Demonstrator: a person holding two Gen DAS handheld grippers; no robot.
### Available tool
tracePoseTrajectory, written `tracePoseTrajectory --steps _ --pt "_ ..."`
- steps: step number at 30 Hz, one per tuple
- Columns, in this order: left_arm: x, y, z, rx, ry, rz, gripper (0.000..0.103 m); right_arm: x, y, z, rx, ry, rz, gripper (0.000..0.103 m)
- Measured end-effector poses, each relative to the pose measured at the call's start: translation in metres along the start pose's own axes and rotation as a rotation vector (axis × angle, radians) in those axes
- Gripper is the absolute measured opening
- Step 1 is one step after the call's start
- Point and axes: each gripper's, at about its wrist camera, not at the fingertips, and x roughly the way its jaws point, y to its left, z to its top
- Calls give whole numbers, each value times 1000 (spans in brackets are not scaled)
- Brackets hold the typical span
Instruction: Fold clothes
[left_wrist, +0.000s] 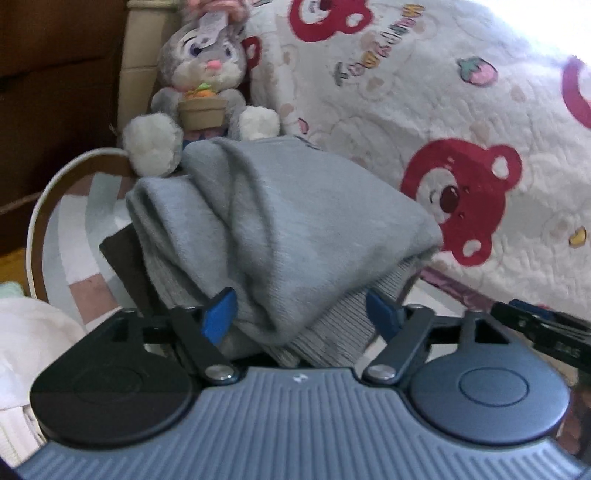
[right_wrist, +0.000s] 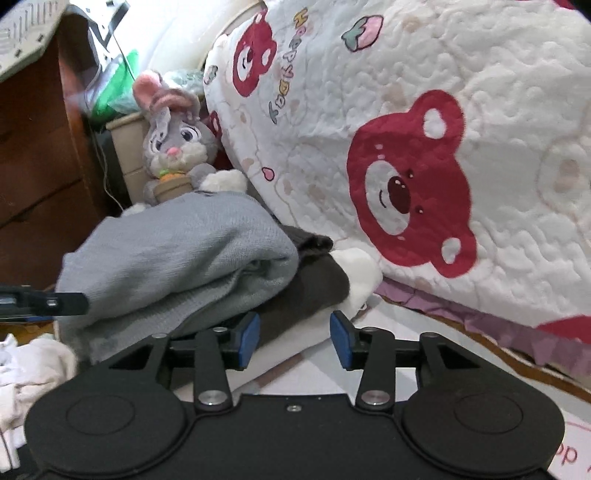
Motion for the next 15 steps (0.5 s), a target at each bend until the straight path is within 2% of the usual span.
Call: tracePoseTrajectory --steps 3,5,8,12,15 --pt "-7 -13 -5 -17 37 40 84 -30 2 -10 -32 -3 42 53" --pt "-11 -26 -15 19 78 93 85 -50 3 -19 -61 -15 59 60" --pt "-21 -44 -33 88 123 158 85 -80 6 -37 -86 -42 46 62" --pt "-42 -55 -57 122 156 138 85 -112 3 -59 -32 -66 43 62" --pt "-62 -69 -64 156 150 120 85 -131 3 -68 -43 -74 9 62"
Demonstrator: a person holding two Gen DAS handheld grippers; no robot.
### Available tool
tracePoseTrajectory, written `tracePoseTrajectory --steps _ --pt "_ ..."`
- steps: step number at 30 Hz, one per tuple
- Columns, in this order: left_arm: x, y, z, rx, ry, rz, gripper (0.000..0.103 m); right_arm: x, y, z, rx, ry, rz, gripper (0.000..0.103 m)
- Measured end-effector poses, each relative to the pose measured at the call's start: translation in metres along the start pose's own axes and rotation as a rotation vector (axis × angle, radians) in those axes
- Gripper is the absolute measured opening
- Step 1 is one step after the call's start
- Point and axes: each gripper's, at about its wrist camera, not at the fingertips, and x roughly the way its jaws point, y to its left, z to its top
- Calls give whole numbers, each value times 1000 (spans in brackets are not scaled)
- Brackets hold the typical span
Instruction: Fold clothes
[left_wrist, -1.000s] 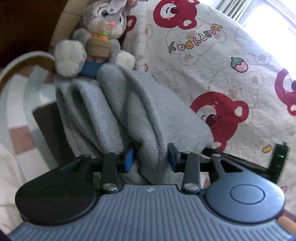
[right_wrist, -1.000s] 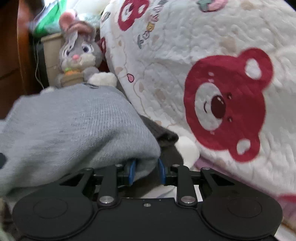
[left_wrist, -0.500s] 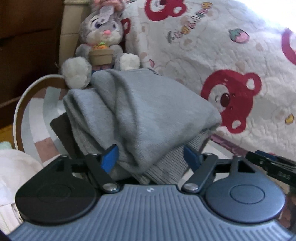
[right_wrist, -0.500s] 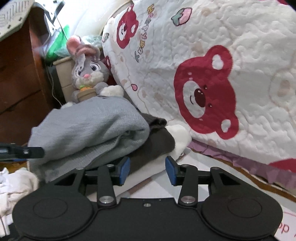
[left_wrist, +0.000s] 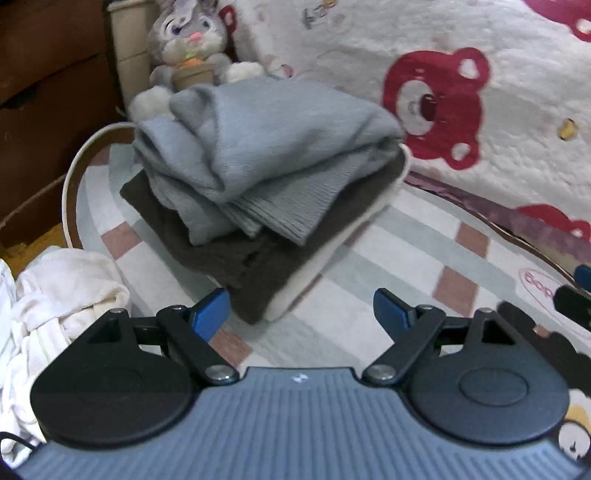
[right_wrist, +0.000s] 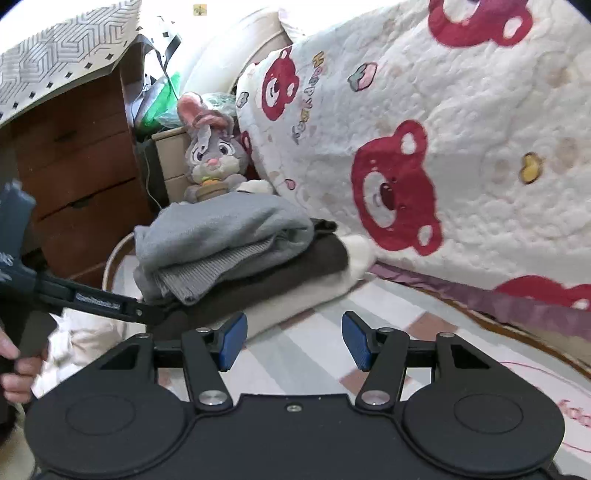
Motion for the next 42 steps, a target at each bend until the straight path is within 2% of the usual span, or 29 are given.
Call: tracePoseTrajectory --steps 6,10,12,15,17,21,26,33,38,42 --pt "-33 -21 -21 48 7 -7 87 -34 1 -8 20 -15 -33 66" --pt "-45 -33 -37 99 77 13 87 -51 6 -12 14 -19 -45 70" --pt "-54 -35 -42 78 114 11 87 -58 11 -17 -19 -16 -70 84" --pt "-62 -41 -54 88 71 17 96 -66 19 -24 -93 -18 -114 84" --pt "-61 -45 -59 113 51 39 96 -71 22 -27 -107 -25 -125 84" --pt "-53 -48 -65 150 41 75 96 -78 17 -31 -33 -47 -116 84" --pt "-45 -41 -66 125 74 50 96 -79 14 -34 -2 -47 -115 84" --pt "-48 -44 -69 145 66 42 96 -79 18 -36 -5 -39 -102 84" --pt "-48 -46 -70 157 67 33 96 -81 15 -34 92 -40 -54 84" --pt "-50 -47 -70 158 60 15 96 -81 14 -36 101 -33 -50 84"
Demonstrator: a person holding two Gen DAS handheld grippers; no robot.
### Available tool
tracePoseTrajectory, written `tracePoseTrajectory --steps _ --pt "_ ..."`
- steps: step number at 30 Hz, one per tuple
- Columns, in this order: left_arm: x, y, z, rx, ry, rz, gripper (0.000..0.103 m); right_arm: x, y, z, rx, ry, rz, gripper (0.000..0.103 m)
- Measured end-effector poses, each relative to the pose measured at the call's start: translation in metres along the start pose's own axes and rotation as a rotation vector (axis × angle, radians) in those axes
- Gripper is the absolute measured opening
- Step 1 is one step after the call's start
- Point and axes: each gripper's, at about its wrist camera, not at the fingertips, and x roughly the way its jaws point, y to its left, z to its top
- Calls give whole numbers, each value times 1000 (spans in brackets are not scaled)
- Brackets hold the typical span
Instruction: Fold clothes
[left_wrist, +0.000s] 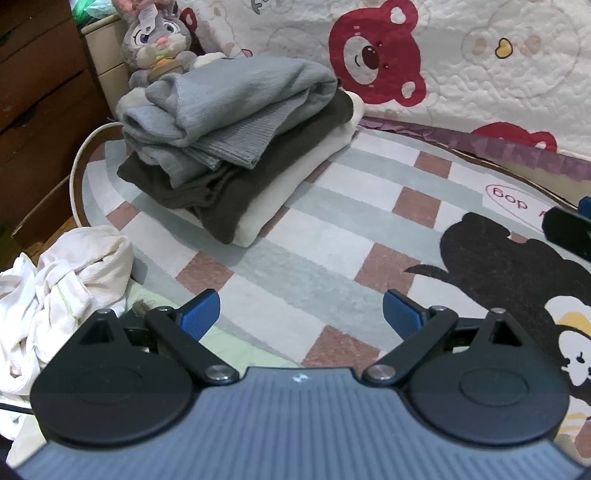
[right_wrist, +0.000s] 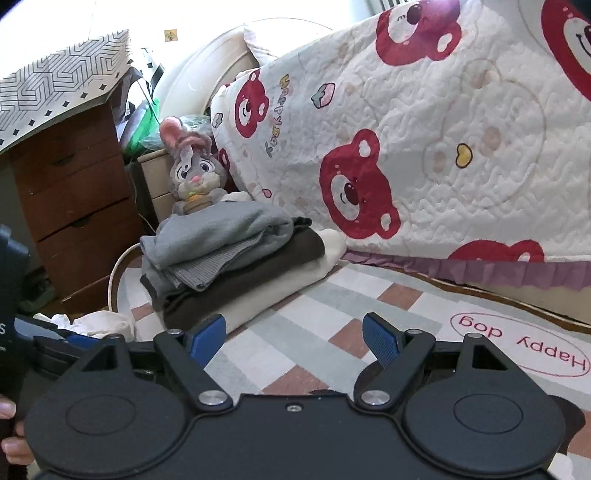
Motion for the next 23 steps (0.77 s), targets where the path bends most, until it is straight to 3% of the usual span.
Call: tracePoseTrajectory --steps 11,14,23 --pt "4 -2 -1 16 0 -5 96 3 -2 -6 -21 22 -14 84" --pt "4 -3 -1 30 -7 0 103 4 -2 -6 -20 24 -12 84" --pt "5 -1 0 32 4 -1 103 6 -1 -8 -22 34 -10 84"
